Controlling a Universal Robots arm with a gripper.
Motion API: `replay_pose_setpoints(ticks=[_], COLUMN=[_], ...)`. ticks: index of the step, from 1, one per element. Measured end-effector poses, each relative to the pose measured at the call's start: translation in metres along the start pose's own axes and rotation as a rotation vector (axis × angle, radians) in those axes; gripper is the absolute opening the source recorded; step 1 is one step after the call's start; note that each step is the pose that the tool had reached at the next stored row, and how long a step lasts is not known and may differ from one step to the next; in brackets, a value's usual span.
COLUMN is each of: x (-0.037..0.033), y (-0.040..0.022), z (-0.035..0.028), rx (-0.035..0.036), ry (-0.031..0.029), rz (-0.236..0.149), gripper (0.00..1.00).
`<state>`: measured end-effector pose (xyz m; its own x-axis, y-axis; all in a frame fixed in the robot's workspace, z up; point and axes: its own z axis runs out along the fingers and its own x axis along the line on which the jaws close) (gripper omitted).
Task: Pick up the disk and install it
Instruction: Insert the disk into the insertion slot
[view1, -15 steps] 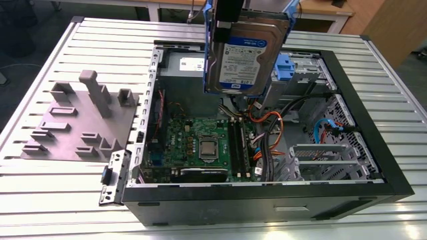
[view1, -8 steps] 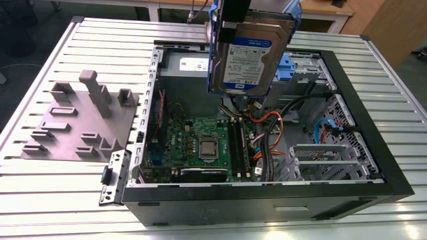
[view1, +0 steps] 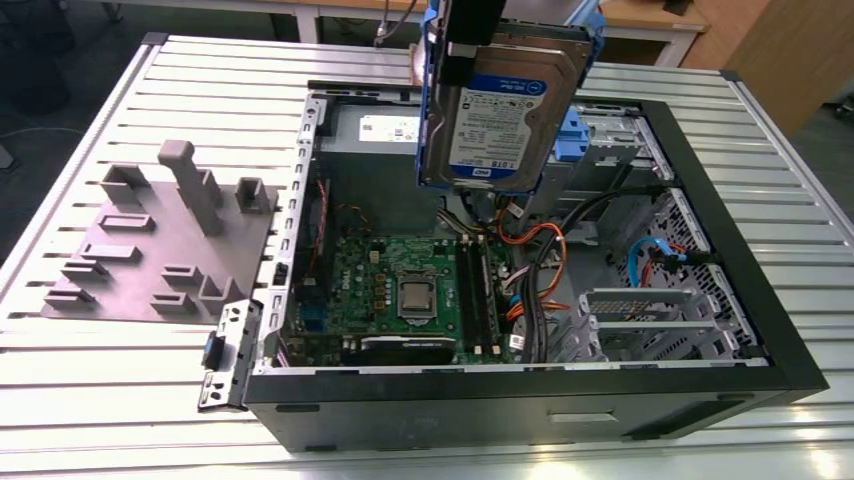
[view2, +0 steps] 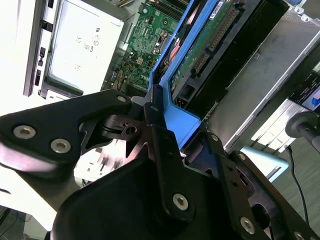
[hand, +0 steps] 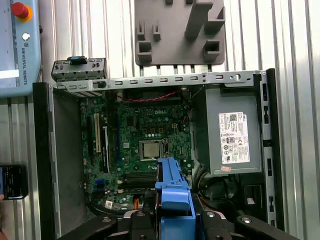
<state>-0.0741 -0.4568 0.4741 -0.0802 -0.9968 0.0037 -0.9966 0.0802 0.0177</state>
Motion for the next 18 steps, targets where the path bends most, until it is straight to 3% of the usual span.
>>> replay_pose_setpoints(ticks=[18], x=[0.0077], y=[-0.0006], z=[0.0000], rx=[0.0000], ry=[0.0001], rz=[0.000], gripper=[0.36])
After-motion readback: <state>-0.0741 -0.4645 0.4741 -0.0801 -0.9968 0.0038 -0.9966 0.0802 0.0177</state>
